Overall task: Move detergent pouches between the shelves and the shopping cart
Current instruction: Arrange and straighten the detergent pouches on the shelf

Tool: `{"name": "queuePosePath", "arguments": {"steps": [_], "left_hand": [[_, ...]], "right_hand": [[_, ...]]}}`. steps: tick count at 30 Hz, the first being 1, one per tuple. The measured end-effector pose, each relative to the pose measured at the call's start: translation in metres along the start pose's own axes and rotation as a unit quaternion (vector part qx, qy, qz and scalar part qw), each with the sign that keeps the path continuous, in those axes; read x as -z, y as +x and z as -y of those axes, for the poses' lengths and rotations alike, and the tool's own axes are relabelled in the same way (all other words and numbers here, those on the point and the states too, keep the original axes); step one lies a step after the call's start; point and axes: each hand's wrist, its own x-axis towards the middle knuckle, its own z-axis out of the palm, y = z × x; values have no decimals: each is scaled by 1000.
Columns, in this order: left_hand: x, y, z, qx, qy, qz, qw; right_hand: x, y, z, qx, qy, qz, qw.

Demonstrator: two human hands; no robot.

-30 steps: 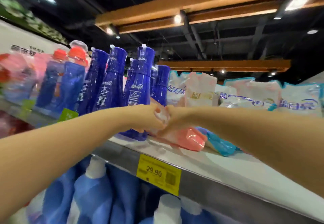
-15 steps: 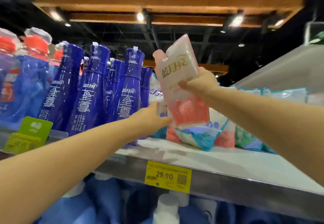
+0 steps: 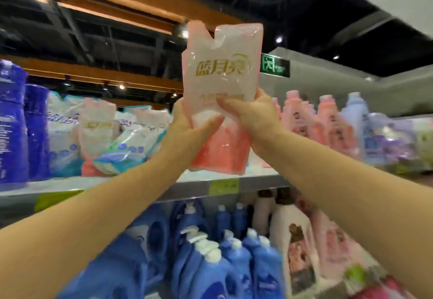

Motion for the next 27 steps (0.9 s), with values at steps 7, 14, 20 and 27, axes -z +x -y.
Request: {"name": "queuePosePath", "arguments": {"steps": [7, 14, 20, 27], "left_hand": [[-188, -127, -50, 33, -59, 104, 992], [-358, -272, -79, 82, -119, 267, 953], [-497, -385, -62, 150, -148, 416, 885], [-613, -518, 13, 244, -75, 558, 790]], "right_hand": [[204, -122, 72, -66, -69, -97, 991], [388, -267, 126, -163, -149, -240, 945], [523, -375, 120, -215, -138, -420, 871], [643, -493, 47, -317, -133, -551, 760]]}}
